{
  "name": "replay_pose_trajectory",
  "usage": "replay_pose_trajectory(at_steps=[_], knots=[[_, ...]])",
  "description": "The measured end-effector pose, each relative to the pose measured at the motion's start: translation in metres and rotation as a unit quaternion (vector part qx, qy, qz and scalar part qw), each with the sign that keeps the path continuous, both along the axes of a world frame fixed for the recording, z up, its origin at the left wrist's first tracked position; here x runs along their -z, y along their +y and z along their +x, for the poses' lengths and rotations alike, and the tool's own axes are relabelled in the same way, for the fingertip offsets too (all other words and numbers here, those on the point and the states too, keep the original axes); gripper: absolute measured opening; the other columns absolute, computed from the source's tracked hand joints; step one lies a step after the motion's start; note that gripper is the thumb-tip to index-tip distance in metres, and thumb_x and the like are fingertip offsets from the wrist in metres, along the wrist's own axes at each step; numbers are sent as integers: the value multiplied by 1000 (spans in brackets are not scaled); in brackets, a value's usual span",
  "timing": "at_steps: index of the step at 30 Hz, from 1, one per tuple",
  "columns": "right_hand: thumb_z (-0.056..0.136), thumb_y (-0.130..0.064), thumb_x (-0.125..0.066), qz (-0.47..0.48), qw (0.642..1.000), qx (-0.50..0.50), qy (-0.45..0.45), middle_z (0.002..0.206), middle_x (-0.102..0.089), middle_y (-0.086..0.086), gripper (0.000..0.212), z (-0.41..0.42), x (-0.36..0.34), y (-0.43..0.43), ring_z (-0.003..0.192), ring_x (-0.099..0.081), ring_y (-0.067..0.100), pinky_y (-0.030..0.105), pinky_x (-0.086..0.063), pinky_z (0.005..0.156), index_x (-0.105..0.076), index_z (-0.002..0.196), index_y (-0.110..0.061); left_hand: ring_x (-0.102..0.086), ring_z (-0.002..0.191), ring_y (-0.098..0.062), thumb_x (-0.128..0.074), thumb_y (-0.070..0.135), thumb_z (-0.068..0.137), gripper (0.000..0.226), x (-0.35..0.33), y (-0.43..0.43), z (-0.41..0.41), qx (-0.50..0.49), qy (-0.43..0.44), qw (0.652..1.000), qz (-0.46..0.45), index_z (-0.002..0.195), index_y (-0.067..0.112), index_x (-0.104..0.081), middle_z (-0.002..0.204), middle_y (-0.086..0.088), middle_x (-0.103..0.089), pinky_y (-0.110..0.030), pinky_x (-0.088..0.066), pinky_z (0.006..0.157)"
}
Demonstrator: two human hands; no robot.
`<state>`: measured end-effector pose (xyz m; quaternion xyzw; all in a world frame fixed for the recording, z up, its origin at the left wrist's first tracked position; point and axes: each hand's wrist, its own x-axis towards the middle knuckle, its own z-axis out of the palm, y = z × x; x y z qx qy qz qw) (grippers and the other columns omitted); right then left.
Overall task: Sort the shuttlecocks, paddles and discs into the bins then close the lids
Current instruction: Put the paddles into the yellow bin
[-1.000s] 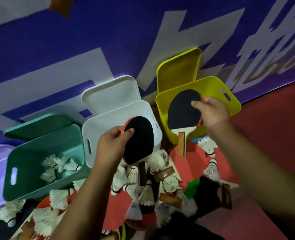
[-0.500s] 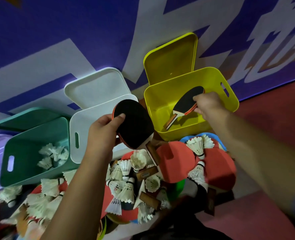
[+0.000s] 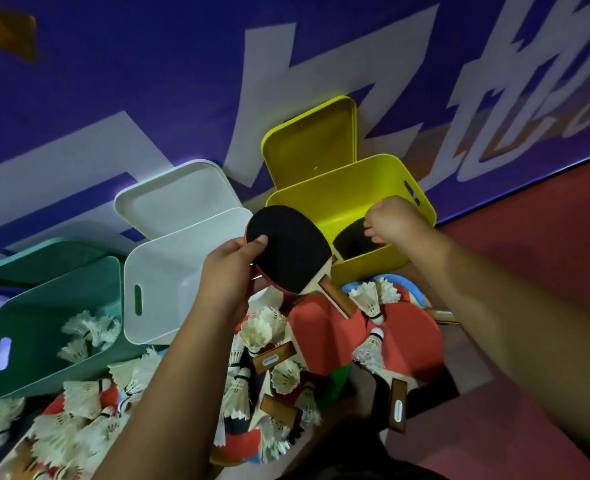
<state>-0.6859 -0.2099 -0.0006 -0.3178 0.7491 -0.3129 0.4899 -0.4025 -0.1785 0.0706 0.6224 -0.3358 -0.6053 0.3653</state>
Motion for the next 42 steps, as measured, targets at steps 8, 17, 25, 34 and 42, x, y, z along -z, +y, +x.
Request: replay_pose_trajectory(at_steps=[8, 17, 25, 34, 42], knots=[[104, -53, -56, -66, 978, -170, 105, 94, -74, 5, 43, 1, -37, 60, 86, -72, 22, 42, -59, 79, -73, 105, -13, -75, 109, -32, -58, 5, 105, 29, 19, -10, -48, -53, 212, 974, 62, 133, -1, -58, 122, -18, -75, -45, -65, 82], [108, -46, -53, -102, 981, -98, 132, 91, -66, 8, 37, -27, -20, 40, 88, -62, 30, 41, -49, 77, -70, 101, -14, -74, 107, -32, -64, 32, 102, 41, 42, -11, -55, 67, -106, 992, -2, 135, 7, -61, 121, -16, -74, -48, -61, 97], [112, -34, -50, -23, 942, -194, 274, 89, -56, 13, 32, -10, 16, -18, 89, -56, 35, 35, -35, 65, -58, 98, -6, -59, 132, -18, -60, 35, 102, 46, 48, 9, -15, 286, -383, 870, -122, 147, 23, -59, 149, 1, -60, -35, -46, 110], [104, -24, -58, 24, 933, -162, 319, 137, -56, 23, 31, -9, 45, -36, 105, -61, 40, 36, -51, 78, -65, 129, -6, -62, 112, -9, -61, 29, 104, 22, 38, 39, 15, 334, -371, 849, -175, 122, 42, -60, 131, 13, -58, -27, -52, 95], [101, -19, -57, -177, 927, -93, 317, 137, -56, 10, 31, -3, 22, 13, 87, -62, 27, 35, -49, 83, -66, 130, -12, -67, 98, -1, -63, 32, 104, 15, 51, 49, 27, 310, -310, 883, -170, 117, 38, -68, 114, 19, -70, -20, -52, 82]])
